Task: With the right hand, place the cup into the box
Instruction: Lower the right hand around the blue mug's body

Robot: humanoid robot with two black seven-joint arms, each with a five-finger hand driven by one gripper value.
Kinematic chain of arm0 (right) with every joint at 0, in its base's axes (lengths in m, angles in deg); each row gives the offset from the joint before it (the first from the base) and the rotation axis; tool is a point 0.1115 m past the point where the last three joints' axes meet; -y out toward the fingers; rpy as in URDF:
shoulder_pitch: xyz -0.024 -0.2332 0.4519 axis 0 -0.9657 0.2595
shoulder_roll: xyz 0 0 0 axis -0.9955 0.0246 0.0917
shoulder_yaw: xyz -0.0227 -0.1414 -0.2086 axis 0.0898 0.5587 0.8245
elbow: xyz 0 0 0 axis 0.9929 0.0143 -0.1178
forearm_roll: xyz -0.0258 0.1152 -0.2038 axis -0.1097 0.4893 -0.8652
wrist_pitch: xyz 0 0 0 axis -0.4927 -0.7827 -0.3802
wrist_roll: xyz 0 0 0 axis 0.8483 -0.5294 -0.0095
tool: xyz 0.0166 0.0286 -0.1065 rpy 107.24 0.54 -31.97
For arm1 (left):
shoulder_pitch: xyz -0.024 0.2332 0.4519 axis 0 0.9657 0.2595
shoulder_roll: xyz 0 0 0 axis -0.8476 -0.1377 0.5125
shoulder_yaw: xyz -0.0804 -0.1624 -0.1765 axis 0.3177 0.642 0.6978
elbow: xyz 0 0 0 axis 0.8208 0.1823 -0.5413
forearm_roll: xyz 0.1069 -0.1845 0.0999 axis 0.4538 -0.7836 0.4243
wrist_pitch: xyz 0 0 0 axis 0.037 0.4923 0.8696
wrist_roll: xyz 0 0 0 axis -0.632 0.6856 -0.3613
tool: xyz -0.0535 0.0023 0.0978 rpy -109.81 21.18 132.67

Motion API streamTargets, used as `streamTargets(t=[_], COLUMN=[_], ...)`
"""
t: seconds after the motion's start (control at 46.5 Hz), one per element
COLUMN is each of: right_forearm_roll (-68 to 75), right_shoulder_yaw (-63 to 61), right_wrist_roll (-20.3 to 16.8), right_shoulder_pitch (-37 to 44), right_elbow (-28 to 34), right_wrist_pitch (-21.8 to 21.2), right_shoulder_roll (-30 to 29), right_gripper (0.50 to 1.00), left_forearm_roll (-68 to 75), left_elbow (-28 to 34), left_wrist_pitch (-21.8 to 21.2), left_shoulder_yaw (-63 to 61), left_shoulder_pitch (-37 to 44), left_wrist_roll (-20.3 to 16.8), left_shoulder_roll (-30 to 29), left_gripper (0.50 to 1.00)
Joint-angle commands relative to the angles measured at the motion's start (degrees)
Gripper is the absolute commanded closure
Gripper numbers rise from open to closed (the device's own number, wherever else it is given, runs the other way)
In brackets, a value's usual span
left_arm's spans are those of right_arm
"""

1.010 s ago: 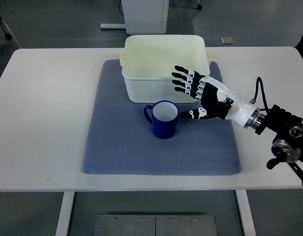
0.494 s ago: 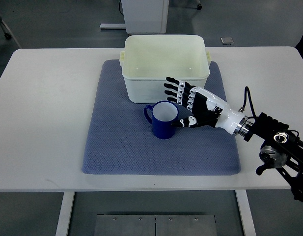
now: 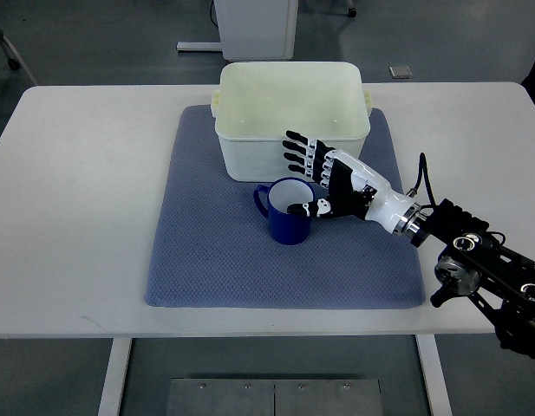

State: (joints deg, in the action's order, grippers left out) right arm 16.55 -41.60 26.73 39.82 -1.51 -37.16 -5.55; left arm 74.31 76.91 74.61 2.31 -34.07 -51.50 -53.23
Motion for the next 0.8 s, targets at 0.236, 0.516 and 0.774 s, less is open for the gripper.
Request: streamTargets(t=[0.236, 0.516, 0.774], right_forearm_roll=[0.03, 0.02, 0.2], right_shoulder_yaw=[2.61, 4.19, 5.24], right_wrist_roll=[3.17, 5.28, 7.03], right_shoulder_pitch=[0.34, 0.34, 0.43], right_elbow=[-3.49, -6.3, -6.74], right_wrist_pitch=[3.68, 5.0, 5.18], right_shoulder_roll=[-2.46, -3.87, -4.14], right_gripper=[0.502, 0.502, 0.502], left_forearm_roll=[0.0, 0.0, 0.0], left_elbow=[0.0, 0.0, 0.0], left_wrist_pitch=[0.01, 0.01, 0.01], left_shoulder_yaw=[0.0, 0.0, 0.0], left_shoulder_pitch=[0.0, 0.0, 0.0], left_wrist_roll=[0.0, 0.0, 0.0], left_shoulder_roll=[0.0, 0.0, 0.0], left_gripper=[0.5, 0.5, 0.5])
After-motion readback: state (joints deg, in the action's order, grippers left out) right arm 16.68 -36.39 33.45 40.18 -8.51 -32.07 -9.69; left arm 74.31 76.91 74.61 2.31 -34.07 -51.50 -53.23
